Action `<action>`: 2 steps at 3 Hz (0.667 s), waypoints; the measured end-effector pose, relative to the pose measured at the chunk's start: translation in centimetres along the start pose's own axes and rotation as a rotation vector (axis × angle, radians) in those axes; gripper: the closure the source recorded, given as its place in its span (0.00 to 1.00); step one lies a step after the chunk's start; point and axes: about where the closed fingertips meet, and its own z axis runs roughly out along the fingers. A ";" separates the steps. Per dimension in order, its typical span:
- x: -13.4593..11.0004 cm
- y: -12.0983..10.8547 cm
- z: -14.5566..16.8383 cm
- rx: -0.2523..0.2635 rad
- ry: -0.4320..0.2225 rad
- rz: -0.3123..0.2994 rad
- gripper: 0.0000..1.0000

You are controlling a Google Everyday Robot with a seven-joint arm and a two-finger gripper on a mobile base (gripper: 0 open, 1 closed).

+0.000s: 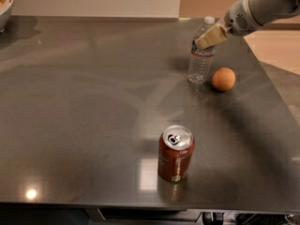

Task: Move water bottle near orange

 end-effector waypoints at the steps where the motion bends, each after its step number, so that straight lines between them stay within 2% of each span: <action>1: 0.3 -0.2 -0.1 0.010 -0.002 -0.004 0.82; 2: 0.4 -0.2 -0.1 0.011 -0.006 -0.011 0.59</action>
Offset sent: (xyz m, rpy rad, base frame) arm -0.0022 -0.0104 0.0015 -0.0080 -0.0323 -0.0028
